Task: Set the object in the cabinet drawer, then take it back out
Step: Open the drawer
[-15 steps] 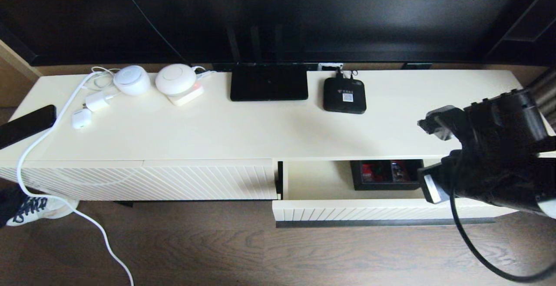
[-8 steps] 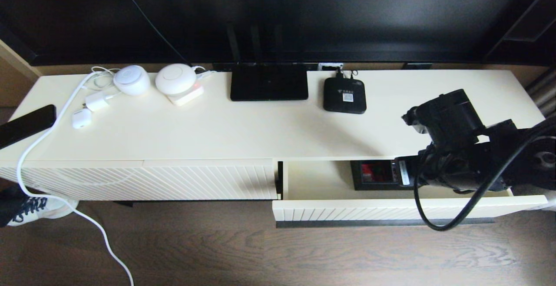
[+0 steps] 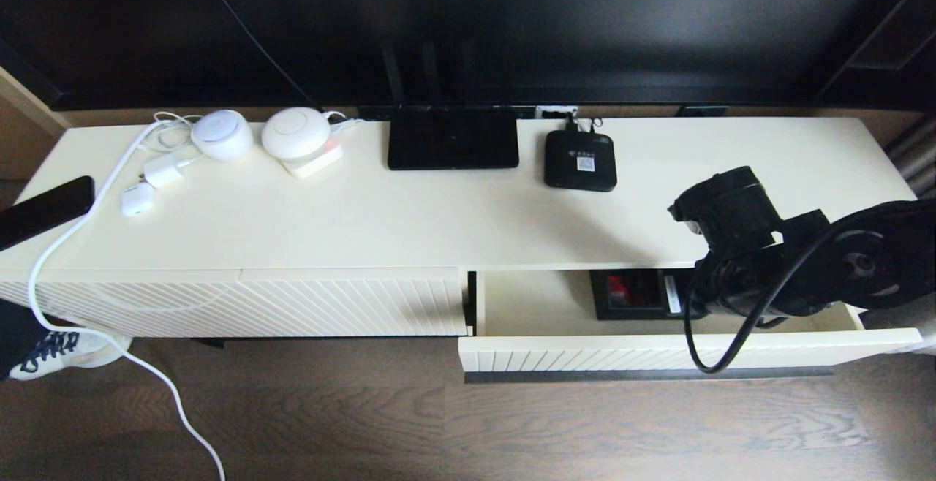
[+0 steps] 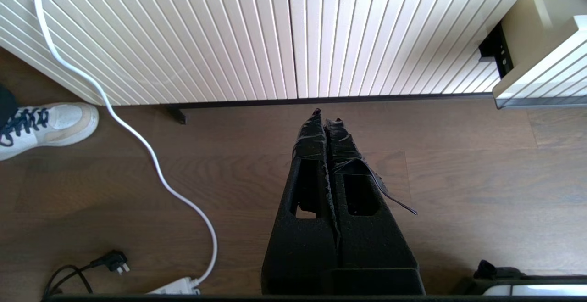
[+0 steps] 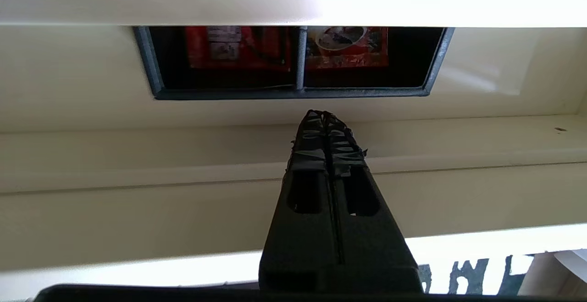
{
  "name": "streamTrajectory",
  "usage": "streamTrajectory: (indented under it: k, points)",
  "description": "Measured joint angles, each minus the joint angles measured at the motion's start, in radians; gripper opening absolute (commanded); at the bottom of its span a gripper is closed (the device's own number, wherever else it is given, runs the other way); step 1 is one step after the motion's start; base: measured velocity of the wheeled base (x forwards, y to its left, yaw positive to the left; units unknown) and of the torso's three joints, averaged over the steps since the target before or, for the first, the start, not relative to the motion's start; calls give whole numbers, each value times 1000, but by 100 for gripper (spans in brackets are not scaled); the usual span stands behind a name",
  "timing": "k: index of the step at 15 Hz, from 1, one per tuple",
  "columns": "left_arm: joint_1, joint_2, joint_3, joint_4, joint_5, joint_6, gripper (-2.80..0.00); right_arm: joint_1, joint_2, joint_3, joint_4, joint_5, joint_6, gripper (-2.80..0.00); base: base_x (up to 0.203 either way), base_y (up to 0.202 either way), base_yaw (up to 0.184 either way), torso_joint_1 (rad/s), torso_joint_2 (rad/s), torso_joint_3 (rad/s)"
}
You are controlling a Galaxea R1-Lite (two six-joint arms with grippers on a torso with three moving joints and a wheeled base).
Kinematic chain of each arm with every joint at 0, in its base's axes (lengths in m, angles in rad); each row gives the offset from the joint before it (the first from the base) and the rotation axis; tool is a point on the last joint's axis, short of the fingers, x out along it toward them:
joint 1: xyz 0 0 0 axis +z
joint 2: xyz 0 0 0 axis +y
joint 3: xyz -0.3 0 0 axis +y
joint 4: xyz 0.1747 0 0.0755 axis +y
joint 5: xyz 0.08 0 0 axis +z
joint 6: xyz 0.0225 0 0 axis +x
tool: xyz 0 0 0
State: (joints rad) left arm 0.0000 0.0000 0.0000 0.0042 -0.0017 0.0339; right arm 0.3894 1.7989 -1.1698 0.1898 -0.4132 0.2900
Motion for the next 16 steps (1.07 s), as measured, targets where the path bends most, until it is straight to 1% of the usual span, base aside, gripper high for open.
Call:
streamTrajectory:
  k: [6,8,11,13,16]
  points:
    - [0,0,0,0,0,-1,-280,-15,26,5,4,0,1,-280,0,0,0,0,0,0]
    - [0,0,0,-1,0,-1,-280,-15,26,16,20,1,18,-280,0,0,0,0,0,0]
    - [0,0,0,0,0,0,-280,-10,21,19,99,7,70,-280,0,0,0,0,0,0]
    - [0,0,0,0,0,-1,-280,-2,15,18,140,10,88,-280,0,0,0,0,0,0]
    - [0,0,0,0,0,-1,-280,15,5,36,164,11,119,-280,0,0,0,0,0,0]
